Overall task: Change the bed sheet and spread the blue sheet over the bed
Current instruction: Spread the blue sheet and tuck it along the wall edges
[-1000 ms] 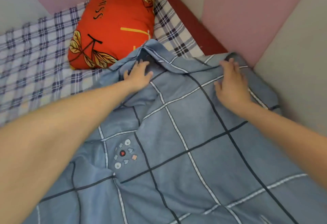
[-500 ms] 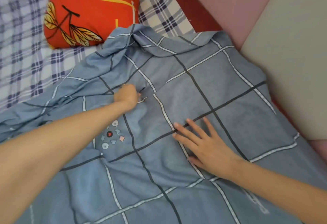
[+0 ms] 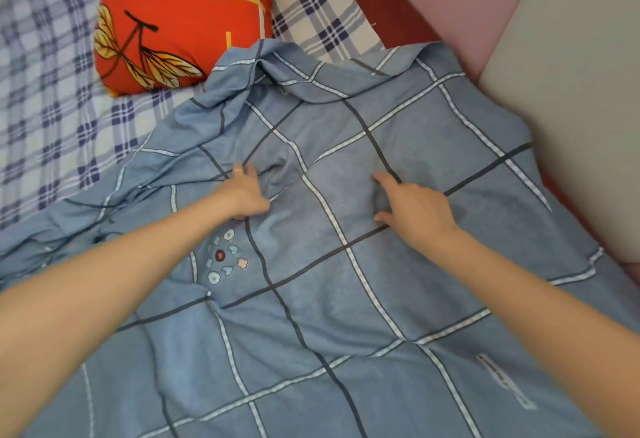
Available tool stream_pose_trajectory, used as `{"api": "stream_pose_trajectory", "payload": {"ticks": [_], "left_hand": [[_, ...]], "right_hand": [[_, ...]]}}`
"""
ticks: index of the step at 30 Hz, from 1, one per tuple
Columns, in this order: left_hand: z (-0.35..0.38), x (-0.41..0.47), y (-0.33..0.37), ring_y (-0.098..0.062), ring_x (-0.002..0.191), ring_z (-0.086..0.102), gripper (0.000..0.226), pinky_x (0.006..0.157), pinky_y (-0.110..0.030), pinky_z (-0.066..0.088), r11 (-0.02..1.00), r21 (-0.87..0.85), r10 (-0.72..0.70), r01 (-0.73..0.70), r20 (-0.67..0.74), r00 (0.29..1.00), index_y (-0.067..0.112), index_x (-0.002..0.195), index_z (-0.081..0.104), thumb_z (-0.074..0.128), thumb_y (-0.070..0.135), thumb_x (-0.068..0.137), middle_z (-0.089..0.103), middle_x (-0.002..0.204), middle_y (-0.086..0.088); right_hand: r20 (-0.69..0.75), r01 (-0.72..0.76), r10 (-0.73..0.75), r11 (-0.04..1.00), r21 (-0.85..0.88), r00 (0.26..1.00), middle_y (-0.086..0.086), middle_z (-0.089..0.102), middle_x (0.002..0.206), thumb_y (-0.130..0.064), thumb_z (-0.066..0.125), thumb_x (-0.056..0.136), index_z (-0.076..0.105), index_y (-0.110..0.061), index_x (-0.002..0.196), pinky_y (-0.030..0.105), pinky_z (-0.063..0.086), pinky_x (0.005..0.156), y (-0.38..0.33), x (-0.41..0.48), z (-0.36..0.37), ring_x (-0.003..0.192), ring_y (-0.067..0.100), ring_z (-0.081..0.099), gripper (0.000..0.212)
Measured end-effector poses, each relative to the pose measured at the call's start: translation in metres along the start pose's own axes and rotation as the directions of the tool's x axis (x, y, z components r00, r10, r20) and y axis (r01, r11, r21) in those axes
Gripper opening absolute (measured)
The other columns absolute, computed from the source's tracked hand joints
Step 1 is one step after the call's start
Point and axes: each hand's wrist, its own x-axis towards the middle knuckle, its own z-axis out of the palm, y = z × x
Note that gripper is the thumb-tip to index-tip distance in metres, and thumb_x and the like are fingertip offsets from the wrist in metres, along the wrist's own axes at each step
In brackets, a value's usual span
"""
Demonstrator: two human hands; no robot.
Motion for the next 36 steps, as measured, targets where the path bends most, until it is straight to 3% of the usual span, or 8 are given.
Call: {"api": "stream_pose_trajectory", "payload": {"ticks": [5,11,22,25,28,31,34,36], "left_hand": [[0.017,0.000,-0.008,-0.038,0.103,0.058,0.026,0.086,-0.041,0.047,0.998,-0.053,0.030,-0.035,-0.079,0.996,0.000,0.107,0.058,0.054,0.022,0.094,0.055,0.120,-0.023],[0.000,0.002,0.003,-0.043,0.103,0.056,0.029,0.071,-0.040,0.038,0.991,0.127,0.092,-0.050,-0.353,0.931,0.005,0.119,0.050,0.037,0.007,0.093,0.056,0.116,-0.023],[-0.024,0.050,0.028,-0.041,0.106,0.050,0.023,0.081,-0.036,0.038,0.944,-0.327,-0.087,-0.043,-0.373,0.924,-0.003,0.114,0.047,0.040,-0.002,0.093,0.047,0.121,-0.030],[-0.009,0.048,0.018,-0.034,0.096,0.047,0.018,0.092,-0.035,0.040,0.856,-0.487,-0.026,-0.172,-0.374,0.927,0.008,0.097,0.051,0.034,0.001,0.096,0.044,0.101,-0.017],[0.008,0.015,0.022,-0.020,0.095,0.043,0.020,0.095,-0.019,0.032,0.725,-0.637,-0.047,-0.261,-0.425,0.904,0.005,0.114,0.047,0.045,0.006,0.094,0.031,0.112,-0.008],[0.041,-0.033,0.032,-0.028,0.125,0.035,0.047,0.108,-0.032,0.021,0.766,-0.551,0.009,-0.331,-0.505,0.863,0.002,0.128,0.036,0.056,0.023,0.090,0.021,0.138,-0.018],[0.077,-0.067,0.037,-0.024,0.145,0.004,0.080,0.112,-0.057,-0.001,0.859,-0.502,-0.046,-0.098,-0.267,0.963,0.018,0.143,0.020,0.062,0.052,0.084,-0.004,0.155,-0.008],[0.087,-0.075,0.038,-0.019,0.145,-0.015,0.107,0.110,-0.061,-0.010,0.872,-0.488,-0.099,0.036,-0.104,0.990,0.025,0.150,0.003,0.062,0.068,0.072,-0.017,0.157,-0.001]], "right_hand": [[-0.013,-0.013,0.012,0.998,-0.059,1.000,0.012,0.065,0.112,-0.024,0.047,0.098,0.055,-0.012,0.112,0.034,0.045,0.076,-0.006,0.004,0.007,0.103,0.032,0.062,0.020],[-0.132,-0.056,0.047,0.996,-0.064,0.990,0.016,0.067,0.099,-0.009,0.043,0.094,0.054,-0.006,0.105,0.031,0.032,0.060,-0.001,0.001,0.009,0.090,0.034,0.065,0.016],[-0.467,-0.177,0.164,0.984,0.015,0.869,0.023,0.057,0.055,0.006,0.071,0.064,0.056,0.003,0.071,0.025,0.027,0.046,0.017,0.015,0.016,0.050,0.034,0.058,0.018],[-0.541,-0.250,0.192,0.968,-0.035,0.819,0.020,0.061,0.081,-0.003,0.070,0.071,0.059,-0.004,0.089,0.038,0.047,0.060,0.007,0.008,0.026,0.077,0.034,0.060,0.021],[-0.414,0.240,-0.314,0.945,-0.222,0.854,0.015,0.052,0.132,-0.026,0.056,0.084,0.051,-0.012,0.127,0.053,0.033,0.102,-0.019,-0.034,0.047,0.125,0.035,0.044,0.046],[-0.011,0.696,-0.772,0.579,-0.424,0.636,0.002,0.038,0.150,-0.045,0.035,0.089,0.043,-0.026,0.141,0.059,0.012,0.111,0.003,-0.066,0.059,0.140,0.033,0.030,0.056],[-0.182,0.291,-0.417,0.830,-0.476,0.891,0.002,0.041,0.148,-0.056,0.029,0.089,0.042,-0.027,0.143,0.058,0.021,0.108,0.084,-0.034,0.031,0.132,0.040,0.040,0.062],[-0.314,-0.080,-0.028,0.942,-0.326,0.949,0.016,0.048,0.140,-0.051,0.028,0.091,0.046,-0.013,0.139,0.053,0.035,0.099,0.119,-0.006,-0.015,0.120,0.045,0.047,0.064]]}}
